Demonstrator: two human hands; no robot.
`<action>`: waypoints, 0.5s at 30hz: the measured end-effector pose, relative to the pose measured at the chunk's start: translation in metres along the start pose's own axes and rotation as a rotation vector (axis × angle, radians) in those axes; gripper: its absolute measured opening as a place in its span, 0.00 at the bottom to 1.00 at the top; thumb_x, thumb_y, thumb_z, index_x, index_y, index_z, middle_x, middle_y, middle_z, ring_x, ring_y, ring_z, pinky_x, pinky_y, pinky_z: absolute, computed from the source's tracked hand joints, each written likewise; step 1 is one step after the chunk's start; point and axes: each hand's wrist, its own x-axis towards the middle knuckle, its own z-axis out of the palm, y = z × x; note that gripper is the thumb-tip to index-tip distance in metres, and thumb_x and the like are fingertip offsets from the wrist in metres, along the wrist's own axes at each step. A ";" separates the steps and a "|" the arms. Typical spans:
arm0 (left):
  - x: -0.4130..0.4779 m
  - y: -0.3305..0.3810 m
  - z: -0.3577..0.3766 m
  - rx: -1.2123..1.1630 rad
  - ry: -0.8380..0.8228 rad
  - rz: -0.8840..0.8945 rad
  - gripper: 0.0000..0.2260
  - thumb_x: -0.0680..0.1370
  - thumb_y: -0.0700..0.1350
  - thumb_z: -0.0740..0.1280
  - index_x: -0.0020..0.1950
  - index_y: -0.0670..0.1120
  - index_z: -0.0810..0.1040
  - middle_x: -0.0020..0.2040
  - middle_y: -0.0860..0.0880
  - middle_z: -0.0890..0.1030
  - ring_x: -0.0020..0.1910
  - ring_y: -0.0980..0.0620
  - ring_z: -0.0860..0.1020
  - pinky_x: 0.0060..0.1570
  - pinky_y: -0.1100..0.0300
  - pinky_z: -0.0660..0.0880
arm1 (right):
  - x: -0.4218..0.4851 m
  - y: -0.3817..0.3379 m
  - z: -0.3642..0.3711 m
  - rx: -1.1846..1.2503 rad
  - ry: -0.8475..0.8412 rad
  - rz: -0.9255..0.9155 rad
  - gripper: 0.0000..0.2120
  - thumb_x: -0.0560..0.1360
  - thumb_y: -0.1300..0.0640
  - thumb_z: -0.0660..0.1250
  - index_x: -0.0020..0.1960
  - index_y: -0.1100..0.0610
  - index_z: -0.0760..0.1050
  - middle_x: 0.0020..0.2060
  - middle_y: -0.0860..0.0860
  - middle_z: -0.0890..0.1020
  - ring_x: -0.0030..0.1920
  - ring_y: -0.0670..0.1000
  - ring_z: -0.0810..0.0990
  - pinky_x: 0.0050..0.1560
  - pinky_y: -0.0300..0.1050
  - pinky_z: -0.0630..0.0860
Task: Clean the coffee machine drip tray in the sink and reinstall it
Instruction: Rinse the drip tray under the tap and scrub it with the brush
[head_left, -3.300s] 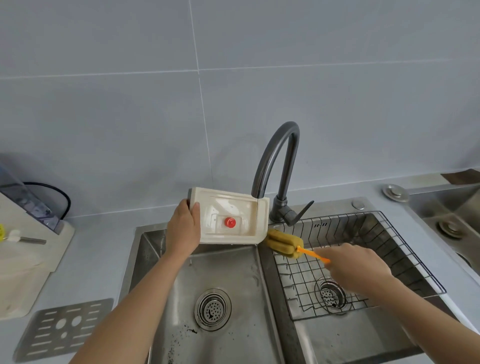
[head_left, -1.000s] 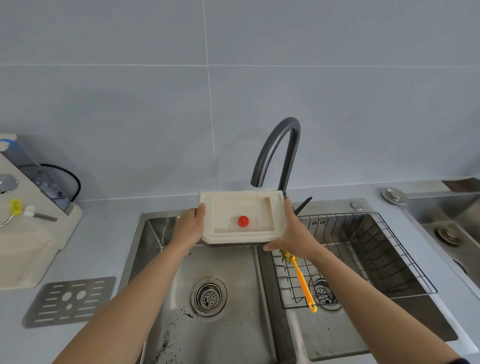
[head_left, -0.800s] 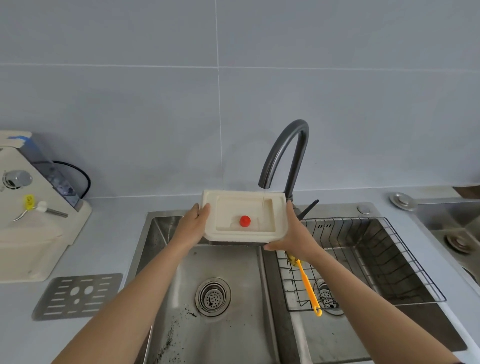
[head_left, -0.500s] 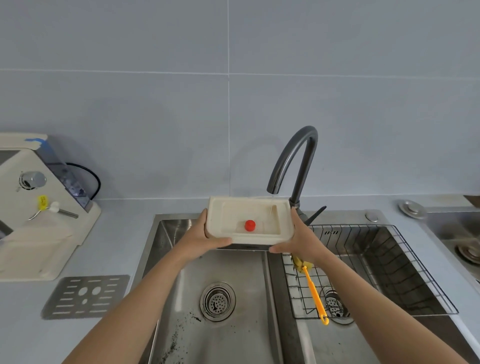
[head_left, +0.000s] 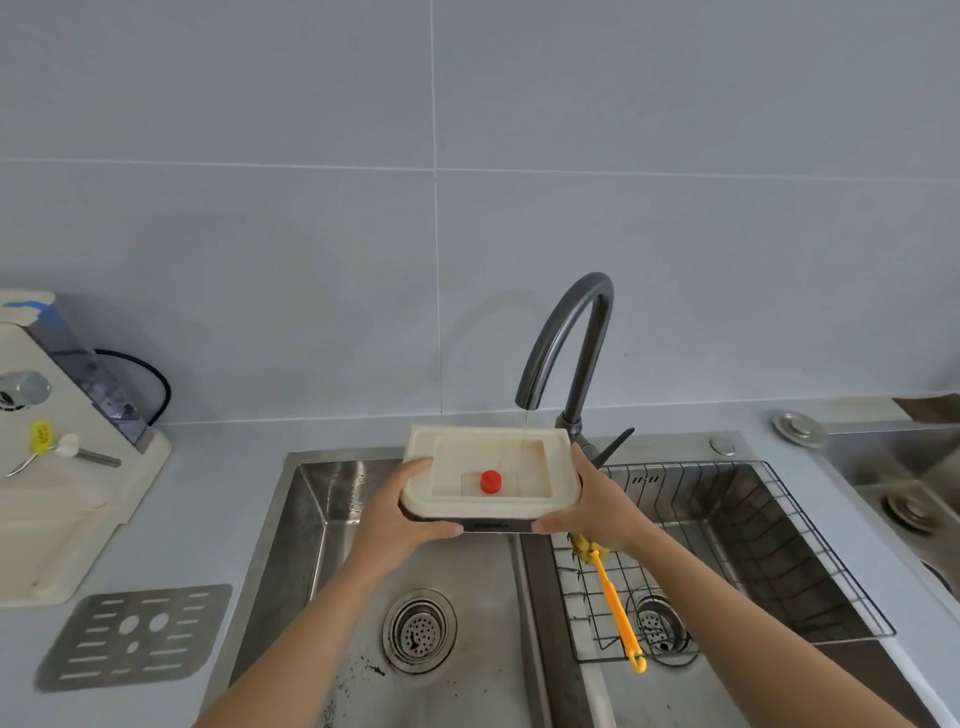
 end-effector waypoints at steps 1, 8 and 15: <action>0.000 0.001 0.001 -0.008 0.013 0.007 0.38 0.56 0.43 0.81 0.64 0.48 0.71 0.58 0.53 0.72 0.59 0.52 0.70 0.55 0.62 0.66 | -0.001 -0.002 -0.002 -0.008 -0.009 -0.004 0.38 0.63 0.61 0.77 0.65 0.48 0.58 0.52 0.39 0.72 0.51 0.40 0.74 0.39 0.23 0.73; 0.011 -0.004 0.001 0.006 0.047 0.004 0.33 0.60 0.39 0.79 0.61 0.52 0.70 0.57 0.51 0.73 0.56 0.50 0.71 0.51 0.61 0.69 | -0.003 0.004 -0.017 0.150 -0.035 0.071 0.46 0.62 0.43 0.73 0.73 0.49 0.54 0.64 0.44 0.72 0.64 0.47 0.72 0.66 0.50 0.72; 0.020 -0.007 0.000 -0.019 0.058 -0.028 0.32 0.59 0.39 0.80 0.54 0.61 0.70 0.54 0.53 0.73 0.56 0.47 0.73 0.55 0.46 0.76 | 0.023 0.034 -0.038 0.404 0.232 0.409 0.37 0.76 0.37 0.51 0.75 0.50 0.36 0.77 0.52 0.46 0.76 0.57 0.47 0.73 0.59 0.49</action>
